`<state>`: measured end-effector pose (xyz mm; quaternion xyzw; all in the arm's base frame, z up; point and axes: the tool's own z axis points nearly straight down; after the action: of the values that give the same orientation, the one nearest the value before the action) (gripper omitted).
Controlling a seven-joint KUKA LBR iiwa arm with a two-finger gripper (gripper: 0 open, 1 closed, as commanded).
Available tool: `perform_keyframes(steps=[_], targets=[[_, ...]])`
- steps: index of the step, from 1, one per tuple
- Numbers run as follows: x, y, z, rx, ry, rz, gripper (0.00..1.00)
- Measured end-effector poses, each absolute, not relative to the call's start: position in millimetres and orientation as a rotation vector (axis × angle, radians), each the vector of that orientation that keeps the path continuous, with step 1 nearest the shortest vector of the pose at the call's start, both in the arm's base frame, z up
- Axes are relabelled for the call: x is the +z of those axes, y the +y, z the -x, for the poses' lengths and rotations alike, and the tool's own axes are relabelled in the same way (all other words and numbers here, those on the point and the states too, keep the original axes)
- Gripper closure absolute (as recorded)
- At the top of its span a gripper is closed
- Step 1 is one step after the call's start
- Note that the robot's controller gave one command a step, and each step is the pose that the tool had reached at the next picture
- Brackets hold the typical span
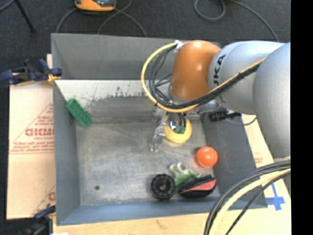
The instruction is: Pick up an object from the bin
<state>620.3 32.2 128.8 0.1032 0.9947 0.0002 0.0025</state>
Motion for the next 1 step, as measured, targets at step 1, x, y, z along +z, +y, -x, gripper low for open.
perform_keyframes(steps=[1], targets=[[127.5,3.9,-619.4,-0.001,3.136,-0.102,0.00]])
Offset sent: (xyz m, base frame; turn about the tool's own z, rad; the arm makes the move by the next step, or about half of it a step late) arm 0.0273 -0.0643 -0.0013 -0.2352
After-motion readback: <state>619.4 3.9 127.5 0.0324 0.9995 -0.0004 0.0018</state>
